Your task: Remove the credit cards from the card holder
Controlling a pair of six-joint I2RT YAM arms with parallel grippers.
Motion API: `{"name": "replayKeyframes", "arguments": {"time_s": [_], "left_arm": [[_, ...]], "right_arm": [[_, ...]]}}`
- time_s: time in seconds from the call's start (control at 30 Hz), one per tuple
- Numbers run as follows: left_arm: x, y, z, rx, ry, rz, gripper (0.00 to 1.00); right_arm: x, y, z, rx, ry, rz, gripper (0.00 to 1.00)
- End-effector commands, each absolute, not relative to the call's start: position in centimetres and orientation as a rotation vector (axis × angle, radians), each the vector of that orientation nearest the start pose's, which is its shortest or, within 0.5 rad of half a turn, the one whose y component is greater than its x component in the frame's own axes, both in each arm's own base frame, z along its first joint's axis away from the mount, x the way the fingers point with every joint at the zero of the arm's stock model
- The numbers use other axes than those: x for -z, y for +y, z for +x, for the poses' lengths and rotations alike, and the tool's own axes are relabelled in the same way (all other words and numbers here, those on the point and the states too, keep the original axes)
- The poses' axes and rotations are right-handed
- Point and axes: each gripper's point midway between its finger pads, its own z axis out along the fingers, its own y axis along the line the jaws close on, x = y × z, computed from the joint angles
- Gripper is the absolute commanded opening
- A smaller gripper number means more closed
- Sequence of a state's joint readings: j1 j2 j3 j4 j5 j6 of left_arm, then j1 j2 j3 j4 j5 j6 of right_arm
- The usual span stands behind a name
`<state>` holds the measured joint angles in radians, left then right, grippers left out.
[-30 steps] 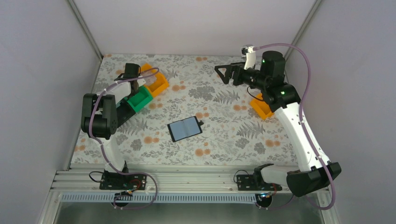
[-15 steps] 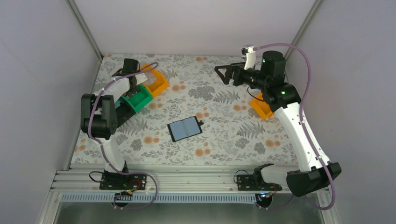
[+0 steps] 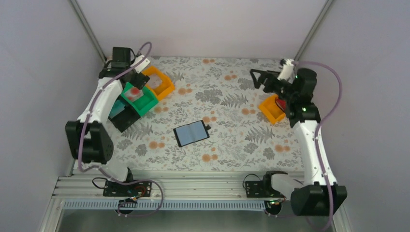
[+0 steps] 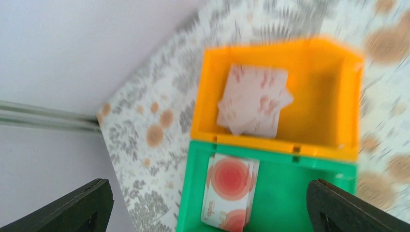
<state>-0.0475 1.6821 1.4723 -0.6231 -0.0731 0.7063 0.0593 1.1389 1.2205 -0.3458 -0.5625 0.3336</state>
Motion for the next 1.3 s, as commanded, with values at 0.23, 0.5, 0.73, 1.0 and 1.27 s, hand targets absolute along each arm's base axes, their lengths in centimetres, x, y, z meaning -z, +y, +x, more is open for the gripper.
{"name": "replayKeyframes", "arguments": {"time_s": [0.23, 0.5, 0.73, 1.0, 1.27], "left_arm": [[-28.8, -1.5, 43.4, 0.077, 1.965, 0.312, 1.0], [-19.3, 1.0, 39.4, 0.058, 1.804, 0.122, 1.0], [-16.6, 2.5, 36.7, -0.06, 1.655, 0.061, 1.0], [-15.1, 2.0, 38.2, -0.021, 1.694, 0.093, 1.0], [-15.1, -0.4, 36.5, -0.017, 1.557, 0.169, 1.0]], "right_arm": [[-33.3, -1.9, 32.8, -0.289, 1.442, 0.233, 1.0], [-26.8, -4.6, 27.4, -0.043, 1.244, 0.262, 1.0], [-21.2, -4.5, 28.0, 0.003, 1.355, 0.226, 0.99], [-19.0, -2.8, 30.6, -0.053, 1.425, 0.112, 0.99], [-16.9, 0.3, 34.7, -0.14, 1.507, -0.076, 0.99]]}}
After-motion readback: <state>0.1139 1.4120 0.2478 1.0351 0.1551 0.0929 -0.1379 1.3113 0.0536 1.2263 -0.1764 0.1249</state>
